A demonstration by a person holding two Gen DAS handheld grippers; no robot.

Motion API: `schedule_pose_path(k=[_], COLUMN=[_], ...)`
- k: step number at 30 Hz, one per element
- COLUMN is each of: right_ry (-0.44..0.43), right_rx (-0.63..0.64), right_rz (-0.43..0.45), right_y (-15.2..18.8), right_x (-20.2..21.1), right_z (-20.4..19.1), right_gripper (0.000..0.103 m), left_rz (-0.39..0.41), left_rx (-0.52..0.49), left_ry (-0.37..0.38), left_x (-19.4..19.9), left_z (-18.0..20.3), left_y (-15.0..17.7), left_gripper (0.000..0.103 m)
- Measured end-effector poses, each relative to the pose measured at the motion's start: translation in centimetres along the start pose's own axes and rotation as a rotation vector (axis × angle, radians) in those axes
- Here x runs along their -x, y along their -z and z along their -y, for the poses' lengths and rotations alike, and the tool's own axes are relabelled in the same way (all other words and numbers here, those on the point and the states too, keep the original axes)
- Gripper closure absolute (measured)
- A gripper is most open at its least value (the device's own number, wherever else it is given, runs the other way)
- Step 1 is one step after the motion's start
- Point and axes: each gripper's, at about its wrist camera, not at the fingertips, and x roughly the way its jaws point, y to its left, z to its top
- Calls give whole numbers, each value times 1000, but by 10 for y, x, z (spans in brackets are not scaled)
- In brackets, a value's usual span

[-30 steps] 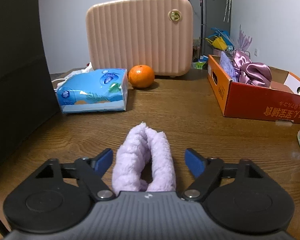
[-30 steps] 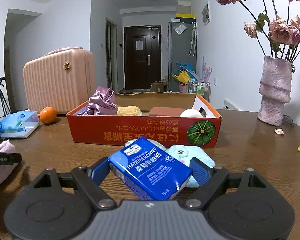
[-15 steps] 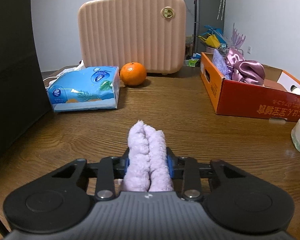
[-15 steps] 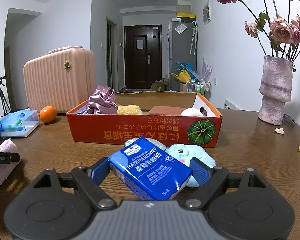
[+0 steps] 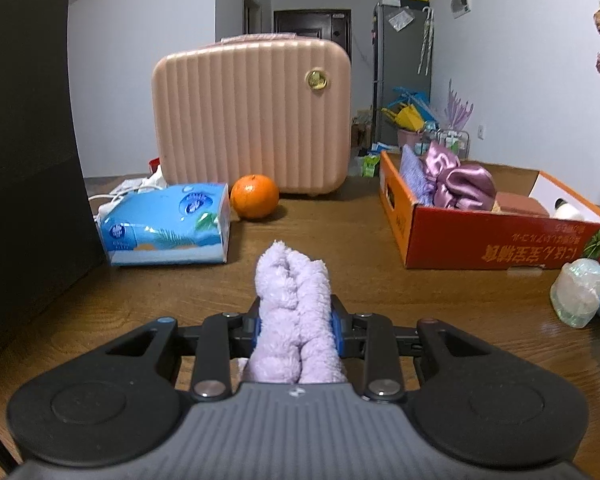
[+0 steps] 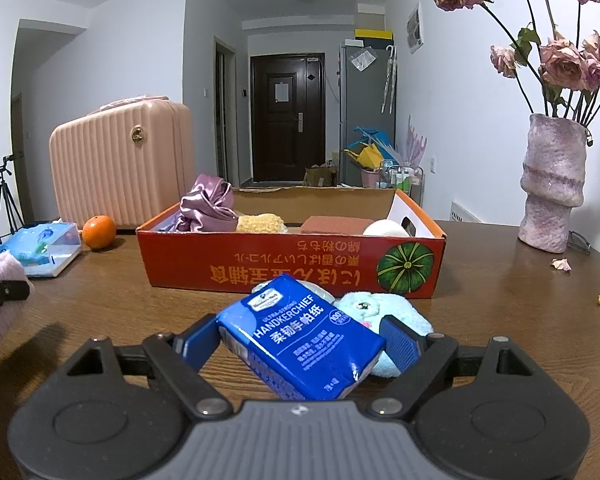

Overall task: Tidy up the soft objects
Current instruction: 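Lift and carry the headband and blue tissue box over the cardboard box with both grippers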

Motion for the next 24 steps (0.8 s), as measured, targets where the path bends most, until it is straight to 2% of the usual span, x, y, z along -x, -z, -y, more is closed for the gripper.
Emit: schedule_pose_path(k=[10,24], right_ry=[-10,-33], right_rx=[-3,-9], right_rz=[35,95], right_y=[-3,-8], right_x=[5,14], right_z=[1,1], right_gripper=[17,17], left_rz=[83,118], left_rx=[-15,-29], left_ry=[29,69], left_x=[24,39], left_z=[13,36], left_y=[-4,-4], left_gripper=[72,72])
